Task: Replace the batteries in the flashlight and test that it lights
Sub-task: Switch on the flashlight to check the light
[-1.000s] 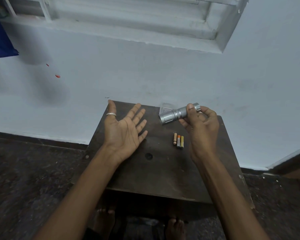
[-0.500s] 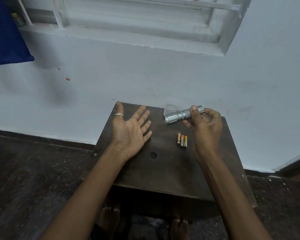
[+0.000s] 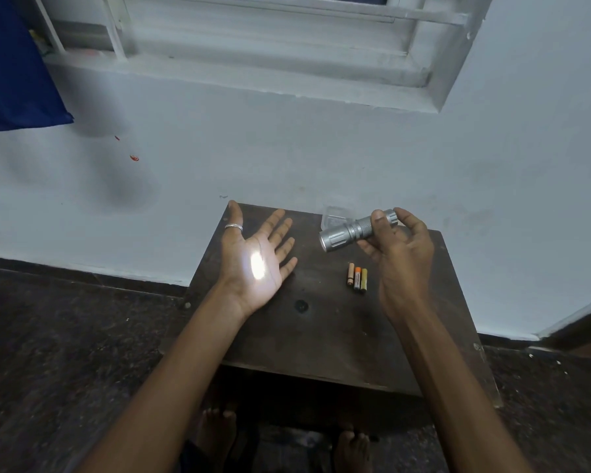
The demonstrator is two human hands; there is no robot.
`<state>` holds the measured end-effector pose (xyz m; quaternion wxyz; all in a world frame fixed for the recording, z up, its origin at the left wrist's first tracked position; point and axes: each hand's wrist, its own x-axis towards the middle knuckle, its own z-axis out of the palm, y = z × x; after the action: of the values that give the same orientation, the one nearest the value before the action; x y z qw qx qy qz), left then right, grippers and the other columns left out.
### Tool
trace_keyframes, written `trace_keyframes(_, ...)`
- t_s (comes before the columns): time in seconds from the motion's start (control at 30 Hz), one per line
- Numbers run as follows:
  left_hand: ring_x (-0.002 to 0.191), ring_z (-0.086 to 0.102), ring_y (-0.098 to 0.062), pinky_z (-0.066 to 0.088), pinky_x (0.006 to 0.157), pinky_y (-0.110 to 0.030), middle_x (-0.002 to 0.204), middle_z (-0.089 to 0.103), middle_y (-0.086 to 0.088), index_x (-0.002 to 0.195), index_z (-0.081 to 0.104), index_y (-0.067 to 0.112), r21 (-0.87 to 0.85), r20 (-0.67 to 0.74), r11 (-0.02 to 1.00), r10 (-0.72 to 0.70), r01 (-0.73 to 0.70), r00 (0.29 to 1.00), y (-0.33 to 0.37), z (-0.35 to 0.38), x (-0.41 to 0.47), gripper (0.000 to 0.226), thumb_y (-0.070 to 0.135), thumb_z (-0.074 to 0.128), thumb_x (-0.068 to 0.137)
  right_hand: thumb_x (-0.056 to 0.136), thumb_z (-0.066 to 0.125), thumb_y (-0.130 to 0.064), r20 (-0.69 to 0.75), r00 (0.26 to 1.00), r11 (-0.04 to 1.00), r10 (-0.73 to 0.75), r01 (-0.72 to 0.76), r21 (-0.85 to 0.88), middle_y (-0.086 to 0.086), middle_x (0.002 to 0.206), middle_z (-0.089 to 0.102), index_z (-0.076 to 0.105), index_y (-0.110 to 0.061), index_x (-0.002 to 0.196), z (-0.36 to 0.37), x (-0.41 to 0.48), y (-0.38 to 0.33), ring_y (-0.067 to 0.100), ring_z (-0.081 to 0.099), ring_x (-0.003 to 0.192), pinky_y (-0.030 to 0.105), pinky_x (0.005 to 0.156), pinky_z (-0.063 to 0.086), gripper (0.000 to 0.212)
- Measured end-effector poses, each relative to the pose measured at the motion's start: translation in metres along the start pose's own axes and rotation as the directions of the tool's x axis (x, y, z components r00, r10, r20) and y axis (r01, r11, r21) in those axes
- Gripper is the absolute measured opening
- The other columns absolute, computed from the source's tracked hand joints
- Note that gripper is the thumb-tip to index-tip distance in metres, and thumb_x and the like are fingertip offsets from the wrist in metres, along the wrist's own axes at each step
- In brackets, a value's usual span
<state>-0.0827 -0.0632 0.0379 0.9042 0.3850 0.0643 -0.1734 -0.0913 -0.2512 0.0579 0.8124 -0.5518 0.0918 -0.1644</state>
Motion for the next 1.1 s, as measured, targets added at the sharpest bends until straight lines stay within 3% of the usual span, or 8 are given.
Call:
trace_keyframes(0.13,0.151,0.019,-0.019,0.011,0.122,-0.047,0.159,0.034,0.003,0.149,0.042,0.026,-0.012,-0.040,1.000,0.013,-0.013,0.999,0.001,-0.001,0.000,0.090,0.084,0.027,0.082,0.094,0.067,-0.013,-0.001,1.000,1.000,-0.012,0.012,-0.017,0.000,0.086,0.071,0.057,0.002,0.125,-0.002,0.001,0.000,0.014,0.073,0.086,0.031,0.077,0.060,0.035)
trace_keyframes(0.23,0.150,0.020,-0.019,0.013,0.122,-0.046,0.159,0.035,0.002,0.150,0.039,0.025,-0.021,-0.073,0.999,0.023,-0.025,0.997,0.001,-0.005,0.002,0.091,0.084,0.027,0.082,0.091,0.071,-0.009,-0.014,1.000,1.000,-0.012,0.012,0.014,0.015,0.100,0.069,0.053,0.007,0.123,-0.003,0.001,-0.002,0.022,0.074,0.094,0.036,0.082,0.061,0.040)
trace_keyframes(0.3,0.150,0.022,-0.020,0.015,0.122,-0.046,0.159,0.035,0.001,0.150,0.039,0.023,-0.017,-0.103,0.999,0.037,-0.039,0.994,0.000,-0.006,0.002,0.091,0.083,0.026,0.083,0.088,0.074,-0.007,-0.023,0.999,1.000,-0.029,0.029,0.001,0.021,0.105,0.068,0.051,0.008,0.122,-0.003,0.000,-0.002,0.022,0.074,0.094,0.033,0.081,0.061,0.044)
trace_keyframes(0.47,0.149,0.025,-0.022,0.018,0.121,-0.046,0.158,0.037,-0.001,0.148,0.043,0.020,-0.029,-0.170,0.998,0.057,-0.063,0.984,-0.001,-0.005,0.003,0.087,0.080,0.027,0.086,0.077,0.086,-0.013,-0.041,0.990,0.971,-0.138,0.127,-0.202,0.010,0.096,0.073,0.060,-0.004,0.105,-0.001,-0.002,0.000,0.020,0.073,0.089,0.033,0.079,0.061,0.039)
trace_keyframes(0.57,0.148,0.026,-0.023,0.018,0.120,-0.046,0.157,0.037,-0.001,0.149,0.041,0.020,-0.037,-0.180,0.997,0.064,-0.071,0.982,-0.001,-0.005,0.003,0.087,0.079,0.027,0.087,0.075,0.086,-0.010,-0.017,0.980,0.947,-0.198,0.187,-0.263,0.002,0.093,0.072,0.061,-0.009,0.099,0.001,-0.003,0.000,0.010,0.071,0.084,0.029,0.078,0.060,0.035)
trace_keyframes(0.8,0.148,0.028,-0.023,0.019,0.120,-0.046,0.157,0.039,-0.001,0.149,0.041,0.020,-0.036,-0.181,0.997,0.067,-0.074,0.981,0.000,-0.006,0.003,0.086,0.078,0.027,0.088,0.075,0.084,0.000,0.023,0.966,0.926,-0.257,0.253,-0.280,0.005,0.093,0.069,0.059,0.003,0.100,0.002,-0.004,0.000,-0.005,0.066,0.076,0.013,0.070,0.051,0.035)
trace_keyframes(0.93,0.148,0.027,-0.023,0.018,0.121,-0.047,0.157,0.038,-0.002,0.149,0.041,0.020,-0.045,-0.174,0.996,0.064,-0.073,0.983,-0.001,-0.006,0.003,0.086,0.078,0.028,0.087,0.075,0.082,0.005,0.039,0.946,0.893,-0.323,0.318,-0.318,-0.003,0.091,0.067,0.058,0.011,0.103,0.002,-0.008,-0.002,-0.012,0.066,0.075,0.008,0.067,0.049,0.038)
trace_keyframes(1.1,0.148,0.027,-0.022,0.018,0.121,-0.046,0.157,0.037,-0.002,0.149,0.040,0.019,-0.040,-0.165,0.997,0.061,-0.069,0.984,-0.001,-0.008,0.004,0.088,0.079,0.027,0.086,0.076,0.083,0.002,0.028,0.932,0.872,-0.360,0.347,-0.345,-0.002,0.096,0.070,0.058,-0.002,0.100,0.005,-0.011,-0.004,0.003,0.073,0.083,0.015,0.071,0.055,0.035)
